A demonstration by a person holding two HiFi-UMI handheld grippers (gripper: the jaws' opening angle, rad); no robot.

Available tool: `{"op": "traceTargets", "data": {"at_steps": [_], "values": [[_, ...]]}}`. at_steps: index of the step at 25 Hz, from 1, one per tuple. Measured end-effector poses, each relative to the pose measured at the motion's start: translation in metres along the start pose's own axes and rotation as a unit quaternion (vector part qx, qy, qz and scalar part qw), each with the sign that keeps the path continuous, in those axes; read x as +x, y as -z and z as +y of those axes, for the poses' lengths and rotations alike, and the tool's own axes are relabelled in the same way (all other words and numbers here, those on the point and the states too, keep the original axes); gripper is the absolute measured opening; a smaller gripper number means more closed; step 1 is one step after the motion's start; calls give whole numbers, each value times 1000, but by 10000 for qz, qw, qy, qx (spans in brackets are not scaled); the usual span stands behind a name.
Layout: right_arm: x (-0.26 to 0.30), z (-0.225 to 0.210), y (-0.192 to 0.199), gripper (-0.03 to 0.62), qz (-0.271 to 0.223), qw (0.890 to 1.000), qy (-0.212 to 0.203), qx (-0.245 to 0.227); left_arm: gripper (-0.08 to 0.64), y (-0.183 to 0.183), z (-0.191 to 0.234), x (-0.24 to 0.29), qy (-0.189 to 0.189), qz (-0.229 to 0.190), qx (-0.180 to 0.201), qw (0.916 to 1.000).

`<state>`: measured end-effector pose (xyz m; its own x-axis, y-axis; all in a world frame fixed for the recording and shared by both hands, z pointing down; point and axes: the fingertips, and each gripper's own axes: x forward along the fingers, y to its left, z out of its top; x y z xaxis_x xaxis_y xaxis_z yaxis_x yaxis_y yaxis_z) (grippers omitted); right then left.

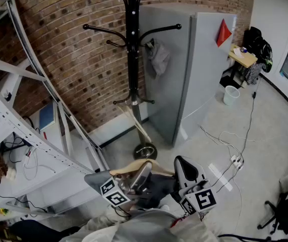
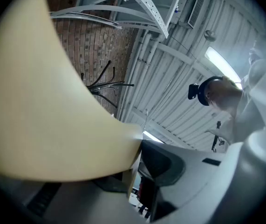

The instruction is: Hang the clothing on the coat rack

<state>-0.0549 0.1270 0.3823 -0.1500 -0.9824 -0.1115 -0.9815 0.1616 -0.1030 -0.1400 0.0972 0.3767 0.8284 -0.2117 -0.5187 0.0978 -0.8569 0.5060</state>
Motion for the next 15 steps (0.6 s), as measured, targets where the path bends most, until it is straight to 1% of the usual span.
{"op": "traceTargets", "data": {"at_steps": [6,11,15], "values": [[-3,-8,3,25,68,9999,-92,28,100,3,2,4,-74,13,120,9999],[-15,-25,9,25,234,9996,-143,87,100,-1,4,12,-162,-145,330,9992],[-23,-36,12,25,264,9995,-145,120,100,-6,6,16,-208,-287,436,9984]]}}
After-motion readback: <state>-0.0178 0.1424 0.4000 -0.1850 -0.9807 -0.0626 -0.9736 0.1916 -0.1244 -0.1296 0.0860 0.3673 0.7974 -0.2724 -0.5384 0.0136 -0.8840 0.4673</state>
